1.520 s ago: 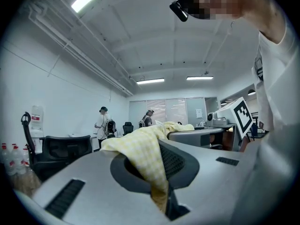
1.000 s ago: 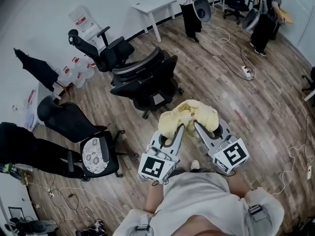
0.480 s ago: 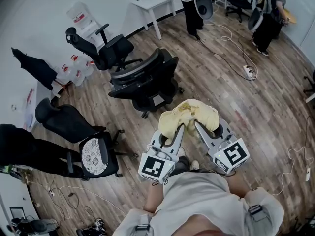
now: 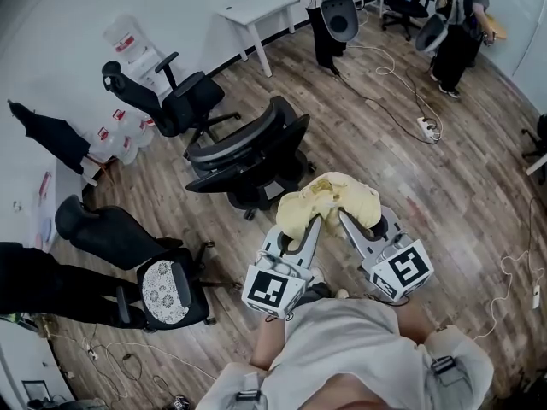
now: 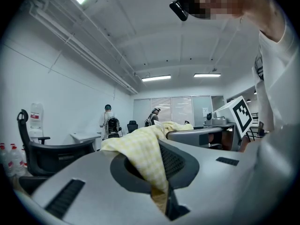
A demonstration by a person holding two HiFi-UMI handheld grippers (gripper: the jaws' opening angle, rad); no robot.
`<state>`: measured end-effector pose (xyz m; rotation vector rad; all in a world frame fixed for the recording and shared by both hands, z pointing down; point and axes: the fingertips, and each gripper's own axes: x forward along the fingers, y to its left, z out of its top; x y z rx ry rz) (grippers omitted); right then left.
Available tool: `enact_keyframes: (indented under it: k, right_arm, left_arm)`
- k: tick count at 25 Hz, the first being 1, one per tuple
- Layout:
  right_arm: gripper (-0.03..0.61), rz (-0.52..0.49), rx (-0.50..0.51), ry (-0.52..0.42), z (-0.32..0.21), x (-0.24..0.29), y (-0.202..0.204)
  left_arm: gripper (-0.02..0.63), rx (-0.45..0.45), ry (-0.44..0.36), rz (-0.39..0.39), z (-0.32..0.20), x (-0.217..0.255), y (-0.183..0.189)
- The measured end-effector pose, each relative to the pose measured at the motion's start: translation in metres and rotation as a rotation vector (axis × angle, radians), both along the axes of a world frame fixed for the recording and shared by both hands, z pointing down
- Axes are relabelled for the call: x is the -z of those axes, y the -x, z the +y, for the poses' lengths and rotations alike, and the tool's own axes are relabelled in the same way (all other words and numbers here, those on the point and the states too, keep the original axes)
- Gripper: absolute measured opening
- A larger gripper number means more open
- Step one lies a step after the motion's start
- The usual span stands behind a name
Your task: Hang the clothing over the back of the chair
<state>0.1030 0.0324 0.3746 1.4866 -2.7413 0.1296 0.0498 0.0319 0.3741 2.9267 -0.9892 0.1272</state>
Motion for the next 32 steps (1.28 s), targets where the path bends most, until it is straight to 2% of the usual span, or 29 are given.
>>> enact_keyframes:
  k: [13,20,32]
  right_arm:
    - [0.071,0.016,-0.077,-0.005,-0.056,-0.001,0.019]
    - [0.071,0.025,-0.112,-0.010,-0.073,0.000,0.024]
    - [0.071,0.030,-0.100,-0.012,-0.104,0.004,0.003]
  left_arm:
    - [0.037,-0.083,-0.015,0.011,-0.060,-0.003,0.017]
    - [0.037,-0.105,0.005,0.009,-0.079,-0.007,0.023]
    - [0.037,-0.103,0.009,0.026,-0.109,-0.003,0.001]
